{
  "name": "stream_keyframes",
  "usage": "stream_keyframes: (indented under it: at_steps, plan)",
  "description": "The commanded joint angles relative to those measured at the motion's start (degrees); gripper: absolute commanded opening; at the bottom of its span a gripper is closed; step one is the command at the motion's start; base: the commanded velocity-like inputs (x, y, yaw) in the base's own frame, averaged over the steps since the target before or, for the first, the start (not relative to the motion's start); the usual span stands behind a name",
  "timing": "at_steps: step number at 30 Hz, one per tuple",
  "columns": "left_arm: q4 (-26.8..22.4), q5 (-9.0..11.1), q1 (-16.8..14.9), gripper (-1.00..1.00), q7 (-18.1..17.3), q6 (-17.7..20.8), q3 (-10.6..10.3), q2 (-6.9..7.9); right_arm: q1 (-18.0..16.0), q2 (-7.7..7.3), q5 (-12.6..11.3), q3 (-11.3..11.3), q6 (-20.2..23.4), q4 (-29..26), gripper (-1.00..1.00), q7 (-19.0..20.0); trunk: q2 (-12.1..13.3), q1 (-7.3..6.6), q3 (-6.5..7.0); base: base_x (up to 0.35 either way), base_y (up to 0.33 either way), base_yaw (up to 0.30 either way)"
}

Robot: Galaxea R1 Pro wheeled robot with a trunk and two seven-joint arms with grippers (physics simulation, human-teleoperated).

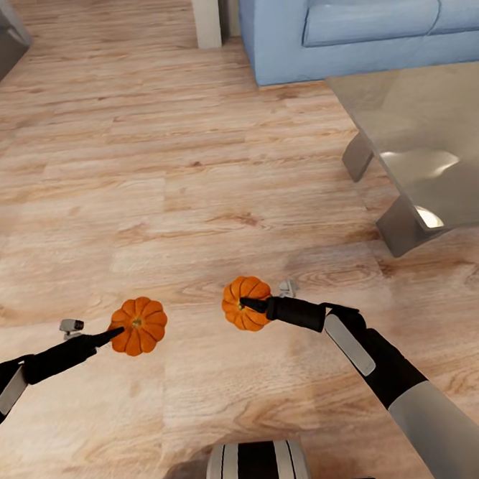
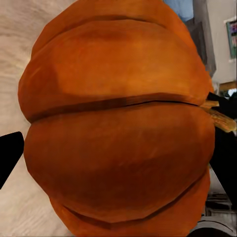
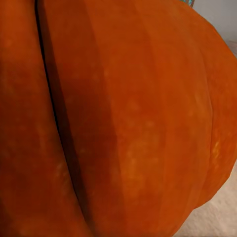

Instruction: Place each of the two pumpkins and all three candles from the living room inside a cabinet in the living room (use any cabinet), then make sure every cabinet is closed, and position the cauldron so it is next to a table in the living room.

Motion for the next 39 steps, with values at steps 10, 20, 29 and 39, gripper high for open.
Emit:
stream_keyframes:
  at_steps: [10, 20, 29, 39]
  plan:
    - [-3.9, -0.2, 0.3, -1.0, -4.9, 5.8, -0.3, 2.45, 0.1, 0.07, 1.8, 0.1, -0.2, 0.0, -1.0, -0.4, 0.1, -0.25, 2.22, 0.0, 0.0, 0.137]
    - [-4.0, -0.2, 0.3, -1.0, -6.4, 5.8, -0.4, 2.47, 0.1, 1.58, 2.8, 0.0, -0.2, -0.1, -1.0, -4.1, 0.3, -0.51, 4.5, 0.0, 0.0, 0.112]
    - [-4.3, -0.2, 0.3, -1.0, -6.4, 5.8, -0.5, 2.39, 0.2, 2.35, 4.1, 0.0, -0.2, 0.0, -1.0, -4.3, 0.4, -0.74, 6.5, 0.0, 0.0, 0.283]
    - [-4.4, -0.2, 0.3, -1.0, -6.4, 5.9, -0.5, 2.24, 0.2, 2.37, 4.1, 0.0, -0.2, 0.0, -1.0, -4.3, 0.5, -1.0, 8.99, 0.0, 0.0, 0.283]
